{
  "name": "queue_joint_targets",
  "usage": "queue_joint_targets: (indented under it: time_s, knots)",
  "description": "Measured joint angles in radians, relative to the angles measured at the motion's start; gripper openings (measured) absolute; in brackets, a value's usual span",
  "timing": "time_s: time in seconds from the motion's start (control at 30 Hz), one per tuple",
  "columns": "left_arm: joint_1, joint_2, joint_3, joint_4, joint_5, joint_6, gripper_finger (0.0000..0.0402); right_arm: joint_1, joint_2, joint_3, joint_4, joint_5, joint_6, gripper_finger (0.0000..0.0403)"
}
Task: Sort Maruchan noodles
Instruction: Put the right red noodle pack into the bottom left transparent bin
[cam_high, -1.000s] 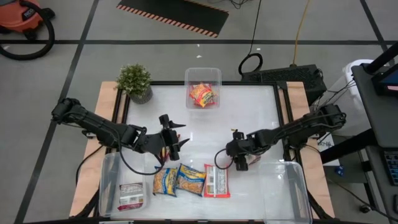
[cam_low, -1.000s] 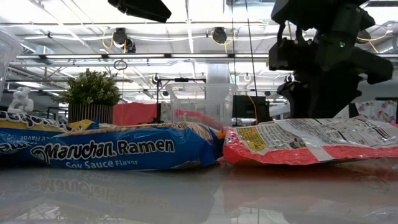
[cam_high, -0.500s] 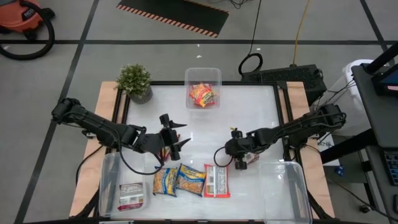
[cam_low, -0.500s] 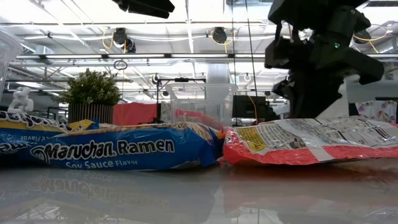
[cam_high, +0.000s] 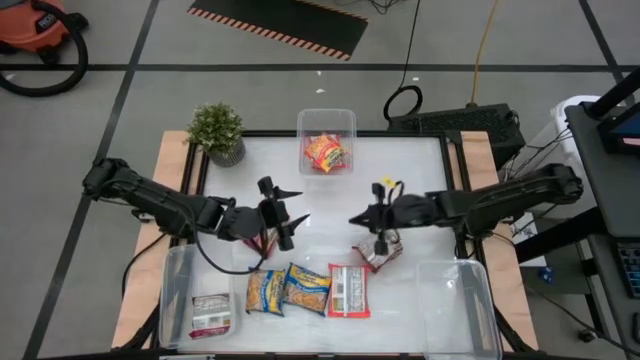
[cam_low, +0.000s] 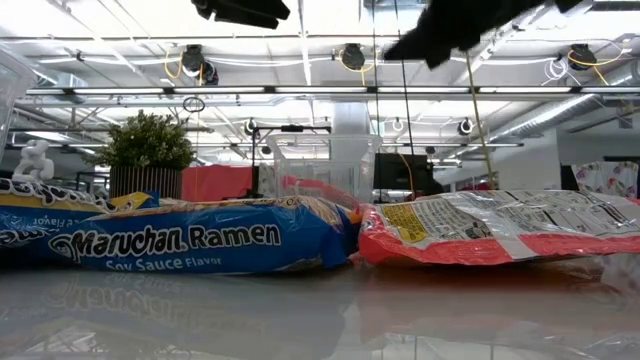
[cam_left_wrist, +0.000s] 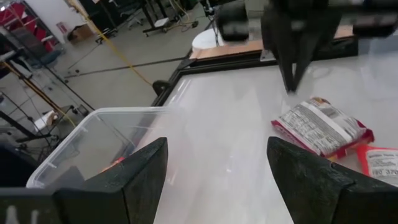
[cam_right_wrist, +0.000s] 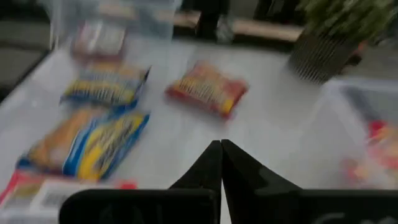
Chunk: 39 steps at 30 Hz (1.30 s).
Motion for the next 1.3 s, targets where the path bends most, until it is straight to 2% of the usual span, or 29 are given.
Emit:
queue_joint_targets:
  time_s: [0.13,0.37,0.6,0.73,1.1,1.3]
  knots:
    - [0.006,0.000,0.000,-0.002,0.000,-0.037,0.0280,0.001,-0.062,0.000,-0.040,-0.001,0.024,0.0003]
    - [0.005,0.000,0.000,0.003,0.000,-0.056,0.0280,0.036,-0.055,-0.001,-0.326,-0.003,0.188,0.0026]
    - [0.005,0.000,0.000,0.003,0.000,-0.062,0.0280,0.070,0.014,-0.002,-0.566,-0.082,0.290,0.0084]
    - [0.005,0.000,0.000,0.003,0.000,-0.058,0.0280,0.092,0.045,-0.002,-0.639,-0.133,0.308,0.0125]
    - [0.002,0.000,0.000,0.003,0.015,-0.073,0.0280,0.230,0.164,-0.002,-0.534,-0.118,0.081,0.0215]
    - [0.002,0.000,0.000,0.001,0.033,-0.065,0.0280,0.280,0.224,-0.001,-0.471,0.000,-0.020,0.0225]
